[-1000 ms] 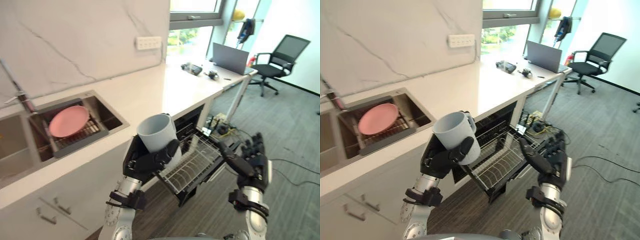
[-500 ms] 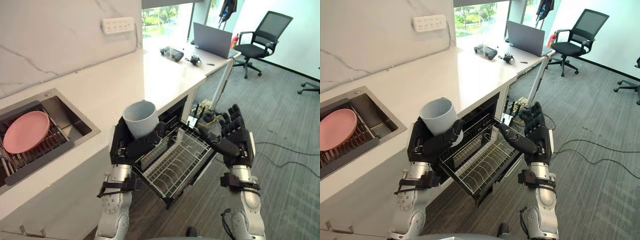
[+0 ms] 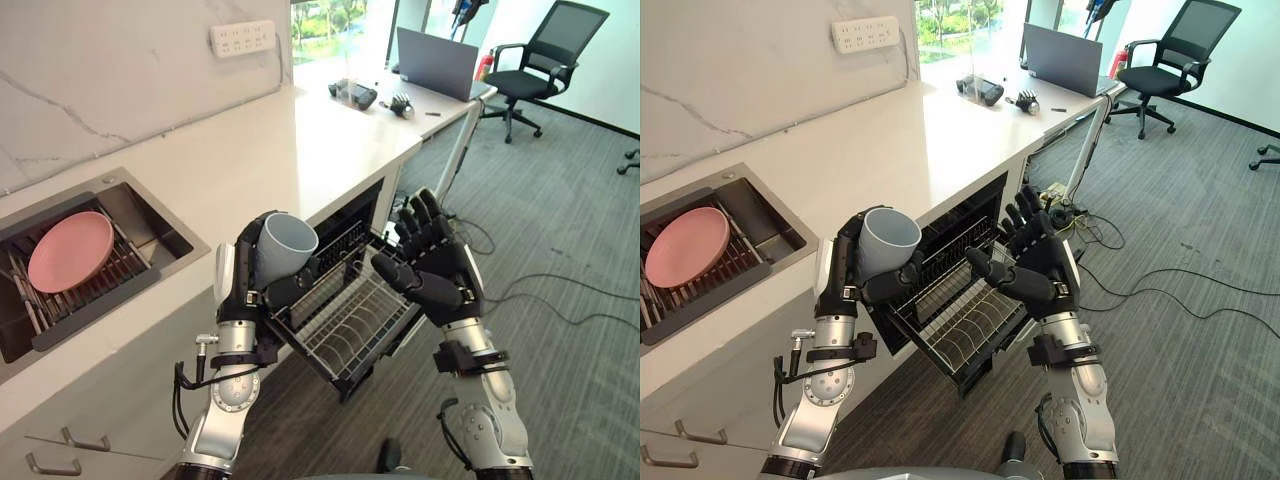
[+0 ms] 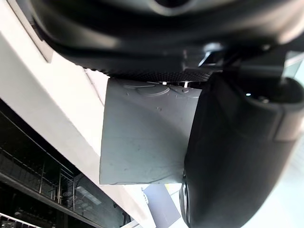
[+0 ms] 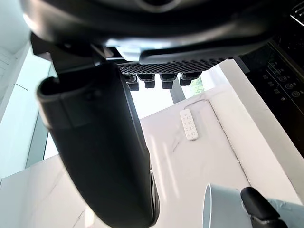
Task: Walk over to the sink, pick up the cup, carry it to the dishwasher, place the cup inside the dishwasher, then close the dishwasher door
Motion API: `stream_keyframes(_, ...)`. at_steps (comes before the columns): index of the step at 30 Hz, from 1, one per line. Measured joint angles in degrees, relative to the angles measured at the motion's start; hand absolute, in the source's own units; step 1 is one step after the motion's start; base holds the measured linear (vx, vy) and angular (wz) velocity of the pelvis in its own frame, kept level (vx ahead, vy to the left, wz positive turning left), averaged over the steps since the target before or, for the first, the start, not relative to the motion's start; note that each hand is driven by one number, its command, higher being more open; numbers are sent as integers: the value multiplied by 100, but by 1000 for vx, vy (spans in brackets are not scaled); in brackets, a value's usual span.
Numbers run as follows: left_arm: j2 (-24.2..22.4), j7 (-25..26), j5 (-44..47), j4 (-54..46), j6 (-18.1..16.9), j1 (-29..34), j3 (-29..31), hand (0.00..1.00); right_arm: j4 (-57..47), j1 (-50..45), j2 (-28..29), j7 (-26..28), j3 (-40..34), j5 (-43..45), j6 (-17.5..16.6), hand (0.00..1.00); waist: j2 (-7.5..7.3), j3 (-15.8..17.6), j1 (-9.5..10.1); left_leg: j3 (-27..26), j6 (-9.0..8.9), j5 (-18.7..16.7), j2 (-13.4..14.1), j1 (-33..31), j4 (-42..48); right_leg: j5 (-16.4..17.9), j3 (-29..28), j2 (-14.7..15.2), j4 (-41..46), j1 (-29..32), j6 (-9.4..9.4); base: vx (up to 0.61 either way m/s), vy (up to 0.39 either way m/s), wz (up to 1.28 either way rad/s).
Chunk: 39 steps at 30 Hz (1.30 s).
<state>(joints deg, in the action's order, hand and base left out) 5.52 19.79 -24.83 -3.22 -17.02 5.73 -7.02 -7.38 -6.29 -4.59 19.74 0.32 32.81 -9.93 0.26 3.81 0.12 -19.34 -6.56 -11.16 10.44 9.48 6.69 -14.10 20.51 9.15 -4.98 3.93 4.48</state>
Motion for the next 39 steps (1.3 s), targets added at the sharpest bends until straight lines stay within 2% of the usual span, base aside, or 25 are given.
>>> stream_keyframes(7,7,1,-137,94,3,-7,-213,0,-12,39,-1,144,388,102,105,100,-1,7,-9,68,-7,8,-7,-101,68,-28,32,31,1,33,-18,-22,-20,3)
stream_keyframes(13,17,-43,-222,90,1,-8,-436,0,-14,123,4,136,844,73,350,100,3,10,-17,177,-8,8,-11,-225,139,-35,121,69,2,51,-17,-19,-24,9)
stream_keyframes(20,62,-230,-295,-59,-9,-6,-644,0,-9,144,-14,-4,1135,-285,533,100,8,15,-10,261,-8,9,-49,-303,182,-48,192,131,3,50,2,-16,-16,6)
stream_keyframes(28,150,-400,-447,-585,-458,-5,-860,0,21,177,-134,-295,1262,-418,757,100,14,39,-8,372,-8,8,-49,-388,226,-48,279,158,3,40,2,-15,-22,6)
stream_keyframes(39,306,-922,-315,-595,-583,12,-905,0,84,310,-209,-582,1318,-369,710,100,15,40,-4,443,-8,8,-45,-436,274,-47,323,170,3,30,1,-11,-15,2)
